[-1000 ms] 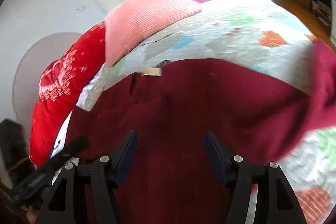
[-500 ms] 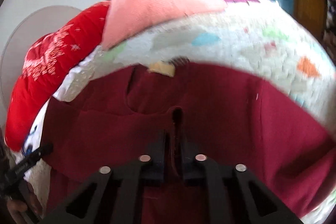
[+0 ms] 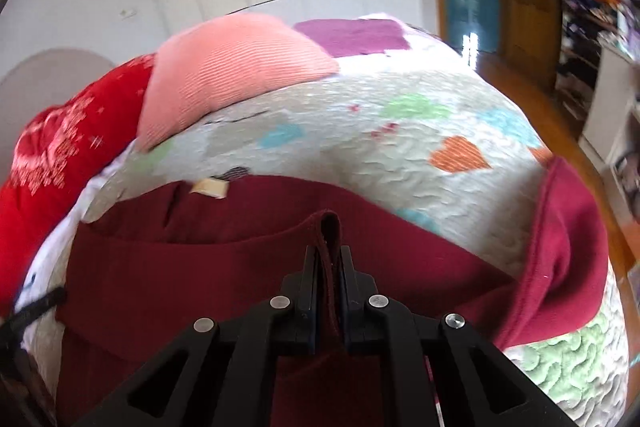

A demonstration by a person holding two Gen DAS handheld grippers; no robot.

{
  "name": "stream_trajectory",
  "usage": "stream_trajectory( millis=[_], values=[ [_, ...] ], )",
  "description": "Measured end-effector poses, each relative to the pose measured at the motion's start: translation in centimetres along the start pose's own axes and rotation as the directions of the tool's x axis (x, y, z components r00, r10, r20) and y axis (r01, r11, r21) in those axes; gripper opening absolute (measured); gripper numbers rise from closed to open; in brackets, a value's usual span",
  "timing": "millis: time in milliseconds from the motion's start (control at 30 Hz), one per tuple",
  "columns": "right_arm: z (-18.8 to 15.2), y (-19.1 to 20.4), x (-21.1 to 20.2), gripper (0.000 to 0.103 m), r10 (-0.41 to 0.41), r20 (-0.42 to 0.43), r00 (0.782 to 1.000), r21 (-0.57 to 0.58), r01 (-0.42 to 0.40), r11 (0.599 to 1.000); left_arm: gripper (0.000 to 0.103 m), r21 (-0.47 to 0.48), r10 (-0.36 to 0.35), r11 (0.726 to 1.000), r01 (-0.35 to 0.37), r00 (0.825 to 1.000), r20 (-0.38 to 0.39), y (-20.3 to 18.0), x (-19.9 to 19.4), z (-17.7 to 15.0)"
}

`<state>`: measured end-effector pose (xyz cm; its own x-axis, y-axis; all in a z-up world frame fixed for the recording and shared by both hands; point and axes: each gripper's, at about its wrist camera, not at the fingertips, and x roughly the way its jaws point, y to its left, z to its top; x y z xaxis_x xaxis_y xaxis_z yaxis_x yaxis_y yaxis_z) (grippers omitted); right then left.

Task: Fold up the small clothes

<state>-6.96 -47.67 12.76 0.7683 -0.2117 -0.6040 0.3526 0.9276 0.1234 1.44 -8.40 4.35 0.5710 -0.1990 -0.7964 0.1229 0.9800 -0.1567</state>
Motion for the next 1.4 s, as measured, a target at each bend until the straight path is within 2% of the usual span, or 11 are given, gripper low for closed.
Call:
stream_trajectory(
  millis=[133,267,300,367,467,533,700,867,1033,1133,1400],
  values=[
    [-0.5,-0.5,2.8,0.010,-0.051,-0.126,0.991,-0.019,0.049,0.999,0.070,-0.013,-0.001,1.000,0.001,1.000,-0.019,0.5,0.2,-0.2],
    [-0.1,-0.6,-0.6,0.035,-0.067,-0.010,0.998,0.048,0.068,0.997,0.070,-0.046,-0.006,0.999,0.006,1.000,0.014,1.4,-0.7,0.5],
    [0.1,-0.1,-1.7,0.043,-0.030,0.025,0.999,0.052,0.029,0.998,0.070,-0.057,-0.012,0.998,0.013,1.000,0.023,1.5,-0.8,0.8],
    [0.5,1.6,-2.7,0.043,0.055,0.049,0.997,0.022,-0.056,0.998,0.070,-0.077,-0.024,0.997,0.026,0.999,0.032,1.5,-0.8,1.7],
    [0.5,5.6,-1.6,0.043,0.225,-0.034,0.974,-0.078,-0.227,0.971,0.070,-0.049,-0.013,0.999,0.015,1.000,0.027,0.4,0.1,2.7],
    [-0.1,7.5,0.1,0.043,0.263,-0.094,0.960,-0.108,-0.272,0.956,0.070,-0.020,0.021,1.000,-0.021,1.000,0.014,-0.4,1.5,3.3],
    [-1.1,7.4,5.1,0.043,0.077,-0.136,0.988,-0.137,-0.096,0.986,0.073,-0.056,0.045,0.997,-0.047,0.999,-0.030,0.4,5.0,3.6],
    [-0.9,5.4,3.6,0.042,0.095,-0.146,0.985,-0.078,-0.107,0.991,0.073,-0.053,0.044,0.998,-0.046,0.998,-0.039,0.7,3.8,3.2],
    [-3.5,3.5,0.2,0.043,0.128,-0.164,0.978,-0.080,-0.143,0.986,0.073,-0.044,-0.002,0.999,0.002,1.000,0.007,0.0,0.8,1.0],
    [-5.4,2.5,0.1,0.043,0.127,-0.150,0.980,-0.100,-0.143,0.985,0.073,0.019,0.030,0.999,-0.030,0.999,-0.015,-1.3,1.2,-0.5],
    [-4.5,1.8,-2.2,0.043,0.121,-0.116,0.986,-0.047,-0.127,0.991,0.073,0.012,0.023,1.000,-0.023,1.000,-0.020,-2.1,-1.3,-1.4]
  ],
)
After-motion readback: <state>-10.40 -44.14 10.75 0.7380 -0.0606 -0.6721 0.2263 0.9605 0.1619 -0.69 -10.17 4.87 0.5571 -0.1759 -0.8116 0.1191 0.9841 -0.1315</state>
